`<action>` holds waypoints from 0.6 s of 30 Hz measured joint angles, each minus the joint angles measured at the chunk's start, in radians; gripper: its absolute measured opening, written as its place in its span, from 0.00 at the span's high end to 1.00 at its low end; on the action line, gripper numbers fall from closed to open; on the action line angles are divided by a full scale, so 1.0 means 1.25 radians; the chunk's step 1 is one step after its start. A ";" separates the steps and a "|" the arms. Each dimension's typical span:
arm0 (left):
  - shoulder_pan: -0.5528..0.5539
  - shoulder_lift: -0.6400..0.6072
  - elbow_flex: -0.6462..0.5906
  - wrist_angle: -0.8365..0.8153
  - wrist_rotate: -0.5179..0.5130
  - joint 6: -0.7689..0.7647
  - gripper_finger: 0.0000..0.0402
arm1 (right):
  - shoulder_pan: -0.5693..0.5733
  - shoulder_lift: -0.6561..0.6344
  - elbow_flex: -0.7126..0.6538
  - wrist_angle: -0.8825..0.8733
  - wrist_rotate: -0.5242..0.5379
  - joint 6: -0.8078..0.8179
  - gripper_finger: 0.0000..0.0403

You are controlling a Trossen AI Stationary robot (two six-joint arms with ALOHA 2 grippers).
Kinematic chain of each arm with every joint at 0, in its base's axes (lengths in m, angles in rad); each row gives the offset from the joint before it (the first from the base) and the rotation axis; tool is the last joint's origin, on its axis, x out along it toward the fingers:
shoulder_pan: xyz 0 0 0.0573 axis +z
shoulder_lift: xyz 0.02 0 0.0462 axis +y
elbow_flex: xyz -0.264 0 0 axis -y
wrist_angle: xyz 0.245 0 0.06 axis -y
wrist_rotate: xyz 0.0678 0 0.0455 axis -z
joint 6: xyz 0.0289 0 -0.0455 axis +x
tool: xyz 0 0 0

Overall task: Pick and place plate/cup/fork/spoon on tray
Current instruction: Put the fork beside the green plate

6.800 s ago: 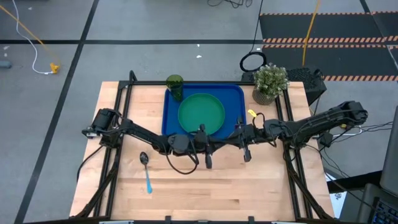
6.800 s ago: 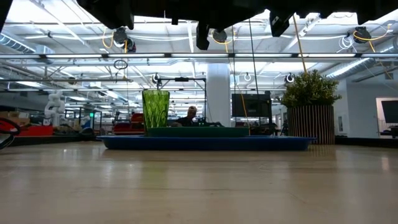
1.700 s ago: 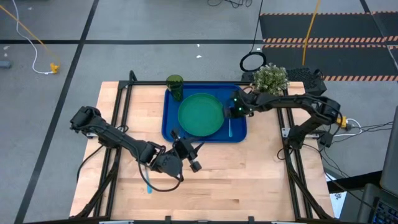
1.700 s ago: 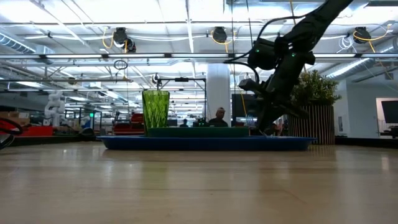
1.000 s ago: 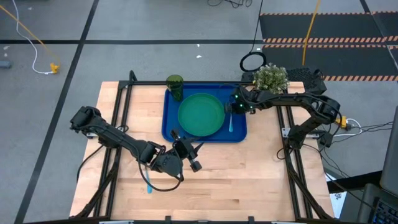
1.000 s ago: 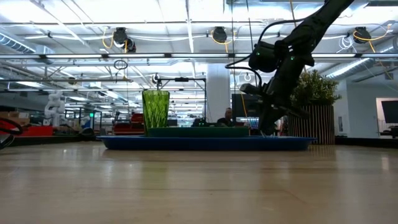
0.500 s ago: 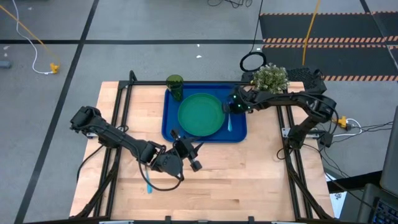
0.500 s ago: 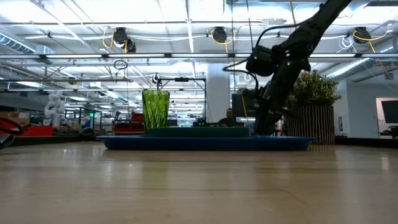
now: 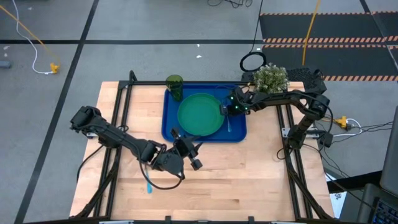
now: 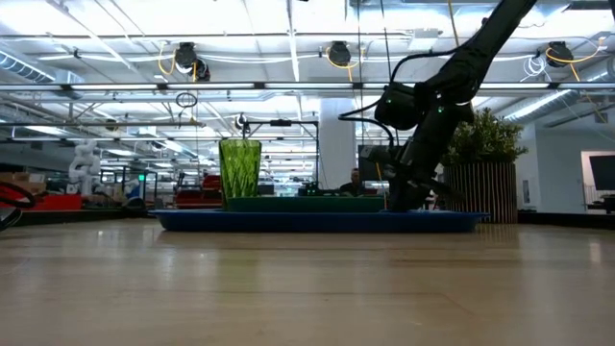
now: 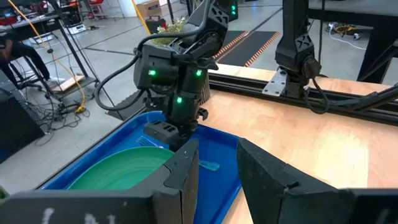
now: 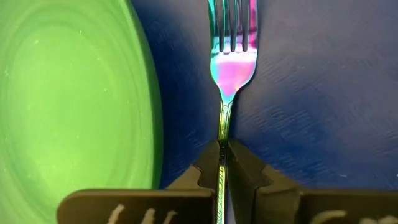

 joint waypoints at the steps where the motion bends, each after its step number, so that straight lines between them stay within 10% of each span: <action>1: 0.001 0.000 0.000 0.000 0.000 0.000 0.72 | 0.000 0.000 0.000 0.000 0.002 0.000 0.99; 18: 0.000 0.000 0.000 -0.001 0.008 -0.008 0.72 | 0.019 -0.001 -0.001 0.003 0.066 0.018 0.69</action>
